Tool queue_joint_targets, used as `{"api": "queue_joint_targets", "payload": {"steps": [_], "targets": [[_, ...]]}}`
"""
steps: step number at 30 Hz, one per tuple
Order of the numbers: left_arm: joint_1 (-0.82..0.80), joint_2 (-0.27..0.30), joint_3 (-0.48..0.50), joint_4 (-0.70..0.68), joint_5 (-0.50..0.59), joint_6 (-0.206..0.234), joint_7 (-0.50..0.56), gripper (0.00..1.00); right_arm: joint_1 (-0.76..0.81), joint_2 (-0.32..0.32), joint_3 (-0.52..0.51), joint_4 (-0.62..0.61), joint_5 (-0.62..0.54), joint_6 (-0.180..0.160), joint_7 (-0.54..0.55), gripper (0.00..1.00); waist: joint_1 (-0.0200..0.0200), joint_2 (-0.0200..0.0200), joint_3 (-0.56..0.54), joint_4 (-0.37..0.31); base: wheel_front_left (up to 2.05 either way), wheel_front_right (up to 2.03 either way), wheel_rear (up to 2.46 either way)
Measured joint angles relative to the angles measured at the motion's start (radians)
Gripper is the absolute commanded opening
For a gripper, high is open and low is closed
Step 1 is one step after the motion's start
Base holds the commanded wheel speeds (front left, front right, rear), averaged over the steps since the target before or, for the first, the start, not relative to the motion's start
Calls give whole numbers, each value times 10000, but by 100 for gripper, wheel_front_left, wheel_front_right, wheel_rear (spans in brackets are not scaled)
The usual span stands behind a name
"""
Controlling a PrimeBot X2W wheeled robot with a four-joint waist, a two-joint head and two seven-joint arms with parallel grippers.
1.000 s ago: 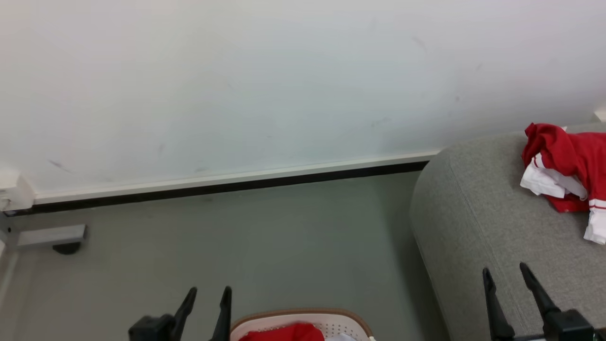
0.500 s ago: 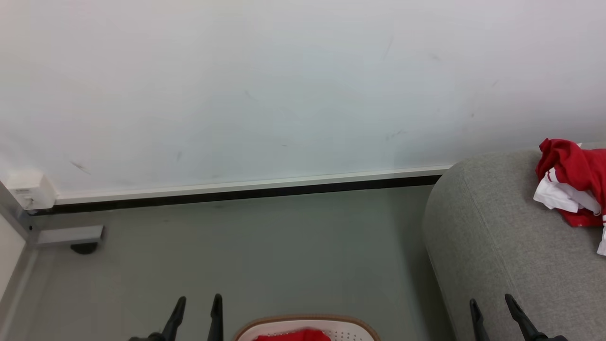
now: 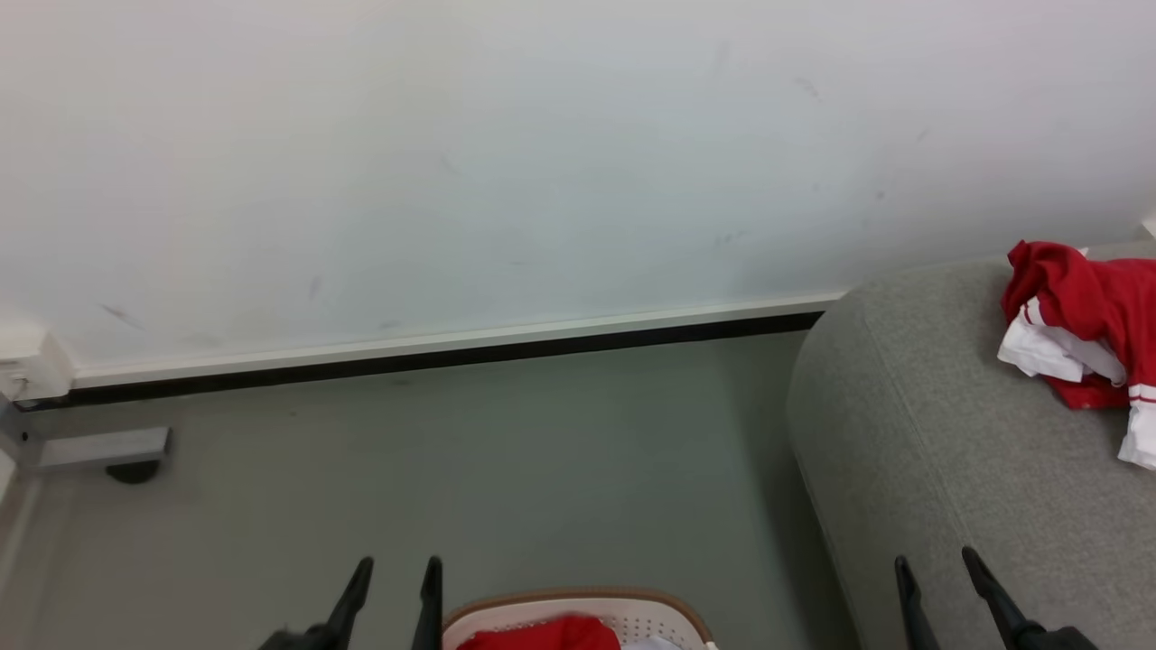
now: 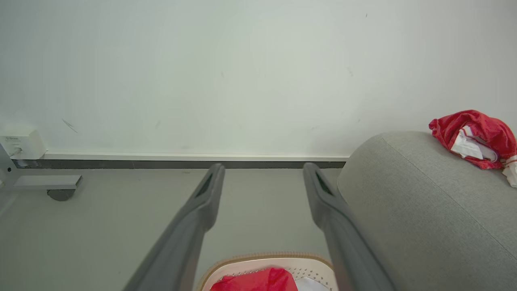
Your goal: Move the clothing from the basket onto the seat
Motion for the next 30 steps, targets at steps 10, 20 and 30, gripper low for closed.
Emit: {"api": "queue_joint_targets", "payload": {"steps": [10,20,30], "targets": [[-1516,163,-865,226,932,111,1837,100,-678,2,-44,-349,-6,2,0,100,1,0,711,-690,0,0,0],[-2571,219,-1684,1833,1283,-234,4002,100,-1499,-2,94,-851,416,0,0,100,2,0,2173,-1625,0,0,0],[-4268,119,-2290,4604,1824,-516,4832,100,-2444,-8,328,-1166,1057,2,0,100,3,0,4057,-2123,0,0,0]]}}
